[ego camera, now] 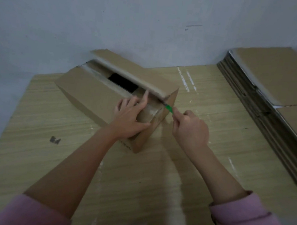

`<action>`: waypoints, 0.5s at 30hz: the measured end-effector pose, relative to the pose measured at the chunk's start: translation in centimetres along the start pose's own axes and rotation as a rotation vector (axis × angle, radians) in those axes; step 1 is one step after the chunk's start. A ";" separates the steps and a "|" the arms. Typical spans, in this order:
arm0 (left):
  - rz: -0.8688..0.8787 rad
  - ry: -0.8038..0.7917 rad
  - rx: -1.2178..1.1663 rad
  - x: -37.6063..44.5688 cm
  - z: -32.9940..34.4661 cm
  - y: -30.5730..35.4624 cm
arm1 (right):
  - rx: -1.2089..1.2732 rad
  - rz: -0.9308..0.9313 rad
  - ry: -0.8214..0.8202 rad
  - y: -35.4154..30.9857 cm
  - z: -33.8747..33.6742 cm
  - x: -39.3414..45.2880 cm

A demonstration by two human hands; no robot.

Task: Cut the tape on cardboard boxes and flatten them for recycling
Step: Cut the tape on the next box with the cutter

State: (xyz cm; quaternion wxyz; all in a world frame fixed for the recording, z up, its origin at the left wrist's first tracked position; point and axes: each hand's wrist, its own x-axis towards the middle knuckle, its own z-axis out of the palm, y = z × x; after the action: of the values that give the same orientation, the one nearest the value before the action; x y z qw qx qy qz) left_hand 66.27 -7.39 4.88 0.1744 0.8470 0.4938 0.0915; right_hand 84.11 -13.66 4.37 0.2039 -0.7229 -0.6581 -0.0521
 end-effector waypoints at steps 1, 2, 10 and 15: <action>0.004 -0.007 -0.017 0.0 0.0 0.0 | 0.012 0.034 -0.046 0.2 0.0 0.4; 0.005 -0.013 -0.020 0.0 -0.1 0.0 | 0.019 0.045 -0.069 0.5 -0.1 0.6; 0.105 0.186 0.031 0.5 0.6 0.1 | 0.274 0.155 -0.113 1.3 -0.8 -0.7; 0.121 0.299 -0.020 0.4 0.7 0.4 | 0.604 0.299 -0.243 1.9 -0.8 -0.6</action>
State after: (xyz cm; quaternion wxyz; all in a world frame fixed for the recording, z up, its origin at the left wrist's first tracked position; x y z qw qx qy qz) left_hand 67.06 -7.34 4.38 0.1017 0.8504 0.4612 0.2318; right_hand 86.07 -14.59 4.51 0.3342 -0.7193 -0.5501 0.2614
